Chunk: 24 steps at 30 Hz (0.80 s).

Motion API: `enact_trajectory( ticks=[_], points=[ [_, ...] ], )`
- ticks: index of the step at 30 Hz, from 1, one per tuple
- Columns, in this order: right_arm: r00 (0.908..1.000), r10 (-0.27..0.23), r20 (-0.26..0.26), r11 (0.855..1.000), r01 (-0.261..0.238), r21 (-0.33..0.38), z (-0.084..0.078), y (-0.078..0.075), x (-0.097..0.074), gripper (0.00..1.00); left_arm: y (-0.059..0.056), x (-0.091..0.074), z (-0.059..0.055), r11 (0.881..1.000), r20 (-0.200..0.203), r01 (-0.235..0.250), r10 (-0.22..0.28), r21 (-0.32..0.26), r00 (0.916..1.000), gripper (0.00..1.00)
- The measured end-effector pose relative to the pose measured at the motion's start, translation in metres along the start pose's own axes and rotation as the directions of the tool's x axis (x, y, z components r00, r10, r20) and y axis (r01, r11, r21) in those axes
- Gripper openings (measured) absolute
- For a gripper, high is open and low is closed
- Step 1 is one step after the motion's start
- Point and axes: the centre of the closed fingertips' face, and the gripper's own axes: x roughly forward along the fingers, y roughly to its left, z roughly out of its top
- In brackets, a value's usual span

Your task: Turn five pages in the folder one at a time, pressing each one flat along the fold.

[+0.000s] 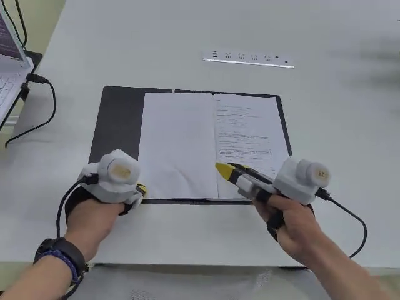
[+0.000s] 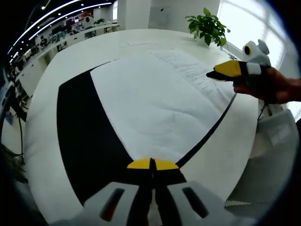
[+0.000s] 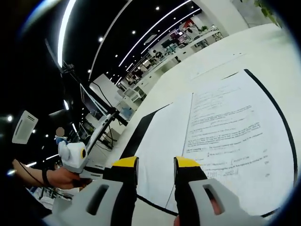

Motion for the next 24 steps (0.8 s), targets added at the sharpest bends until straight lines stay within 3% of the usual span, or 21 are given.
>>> enact_trajectory(
  ticks=[2, 9, 24],
  points=[
    [0.9999, 0.008, 0.010, 1.000, -0.008, -0.001, 0.004, -0.001, 0.009, 0.29, 0.002, 0.001, -0.001, 0.999, 0.003, 0.002, -0.002, -0.035, 1.0000, 0.00],
    [0.9997, 0.025, -0.004, 0.999, -0.025, -0.022, 0.012, 0.000, 0.033, 0.26, 0.004, 0.002, -0.002, 0.999, 0.006, 0.003, -0.003, -0.036, 1.0000, 0.00],
    [0.9996, -0.021, 0.020, 1.000, 0.021, 0.015, 0.016, -0.026, 0.045, 0.14, 0.006, 0.004, -0.004, 1.000, 0.003, 0.009, -0.009, -0.009, 1.0000, 0.00]
  ],
)
